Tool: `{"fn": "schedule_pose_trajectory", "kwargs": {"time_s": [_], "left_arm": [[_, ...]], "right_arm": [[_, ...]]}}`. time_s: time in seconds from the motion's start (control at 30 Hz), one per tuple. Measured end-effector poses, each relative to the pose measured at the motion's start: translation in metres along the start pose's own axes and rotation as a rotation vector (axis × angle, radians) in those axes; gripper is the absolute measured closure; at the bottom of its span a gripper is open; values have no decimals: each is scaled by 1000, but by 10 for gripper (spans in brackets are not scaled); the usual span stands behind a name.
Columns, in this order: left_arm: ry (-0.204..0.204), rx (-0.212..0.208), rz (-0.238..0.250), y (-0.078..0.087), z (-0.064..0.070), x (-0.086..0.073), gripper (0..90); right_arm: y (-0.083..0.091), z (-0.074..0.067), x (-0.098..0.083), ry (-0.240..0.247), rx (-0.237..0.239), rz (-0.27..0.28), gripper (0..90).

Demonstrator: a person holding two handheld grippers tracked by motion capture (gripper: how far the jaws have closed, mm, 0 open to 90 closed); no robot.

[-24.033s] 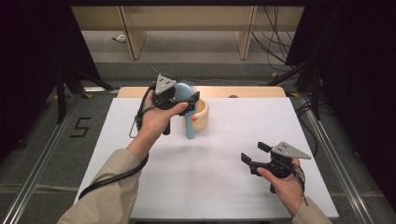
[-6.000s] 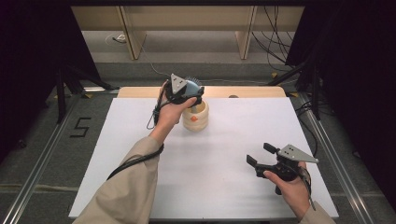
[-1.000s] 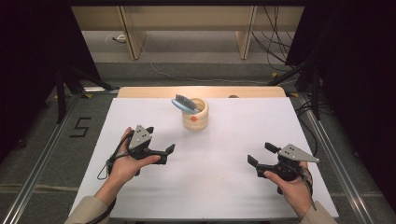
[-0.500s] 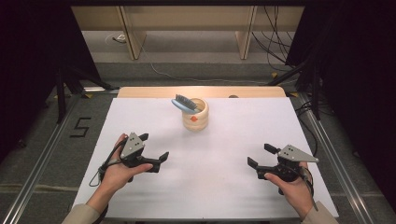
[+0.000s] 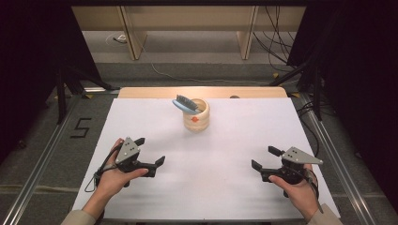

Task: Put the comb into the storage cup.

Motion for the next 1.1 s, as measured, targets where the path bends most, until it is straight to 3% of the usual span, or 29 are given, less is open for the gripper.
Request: {"fn": "schedule_pose_trajectory", "kwargs": {"time_s": [0.27, 0.63, 1.1], "left_arm": [[-8, 16, 18, 5, -6, -5, 0], [10, 46, 30, 12, -15, -11, 0], [24, 62, 39, 13, -16, -14, 0]], "right_arm": [[3, 1, -3, 1, -3, -5, 124], [8, 3, -8, 2, -11, -11, 123], [9, 4, -14, 19, -15, -27, 123]]}}
Point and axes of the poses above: each handheld gripper's, and its own axes: y roughly backward along the jaws, x roughly out of its top, z roughly to its right, the point moved 6 cm from there along -y, roughly forward along the jaws, and after that the axes turned 5 degrees about y, right-handed, at the moved point
